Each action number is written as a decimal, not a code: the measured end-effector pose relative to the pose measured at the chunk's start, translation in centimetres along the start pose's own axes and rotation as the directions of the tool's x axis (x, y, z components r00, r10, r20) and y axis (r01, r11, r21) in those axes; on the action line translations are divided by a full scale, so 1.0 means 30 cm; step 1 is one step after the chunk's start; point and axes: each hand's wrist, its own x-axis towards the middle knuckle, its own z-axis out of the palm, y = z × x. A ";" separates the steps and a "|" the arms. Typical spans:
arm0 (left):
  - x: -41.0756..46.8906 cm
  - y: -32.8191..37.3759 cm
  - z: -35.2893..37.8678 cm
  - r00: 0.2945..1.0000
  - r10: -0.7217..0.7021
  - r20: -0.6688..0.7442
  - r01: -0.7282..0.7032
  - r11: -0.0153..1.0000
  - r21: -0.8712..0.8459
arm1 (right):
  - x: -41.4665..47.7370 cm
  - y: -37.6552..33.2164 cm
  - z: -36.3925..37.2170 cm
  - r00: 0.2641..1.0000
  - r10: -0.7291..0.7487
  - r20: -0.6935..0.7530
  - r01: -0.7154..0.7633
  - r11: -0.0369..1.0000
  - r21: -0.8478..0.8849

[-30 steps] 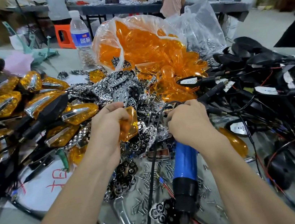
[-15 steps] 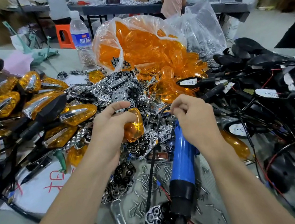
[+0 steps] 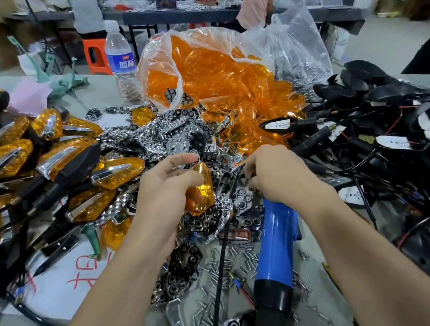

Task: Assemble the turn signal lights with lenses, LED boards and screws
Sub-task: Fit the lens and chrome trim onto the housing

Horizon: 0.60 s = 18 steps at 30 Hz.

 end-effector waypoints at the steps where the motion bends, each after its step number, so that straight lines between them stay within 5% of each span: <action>1: 0.003 0.002 -0.001 1.000 0.000 0.000 0.000 1.000 -0.009 | -0.006 0.007 0.002 0.996 0.038 -0.076 -0.027 0.991 0.131; 4: 0.004 -0.002 -0.002 1.000 -0.006 -0.001 0.006 1.000 -0.021 | -0.022 0.030 0.002 0.948 0.165 -0.274 -0.025 0.892 0.451; 8: 0.002 -0.006 0.003 1.000 -0.019 -0.003 0.019 1.000 -0.013 | -0.071 0.022 0.013 0.883 0.307 -0.355 0.023 0.727 0.687; 13: 0.002 -0.008 0.000 1.000 -0.007 -0.002 0.007 1.000 -0.003 | -0.100 -0.011 -0.001 0.879 0.421 -0.224 0.094 0.307 0.947; 18: -0.002 -0.006 -0.002 1.000 0.018 0.013 -0.018 1.000 -0.005 | -0.167 -0.048 -0.031 0.933 0.331 -0.142 0.112 0.107 0.988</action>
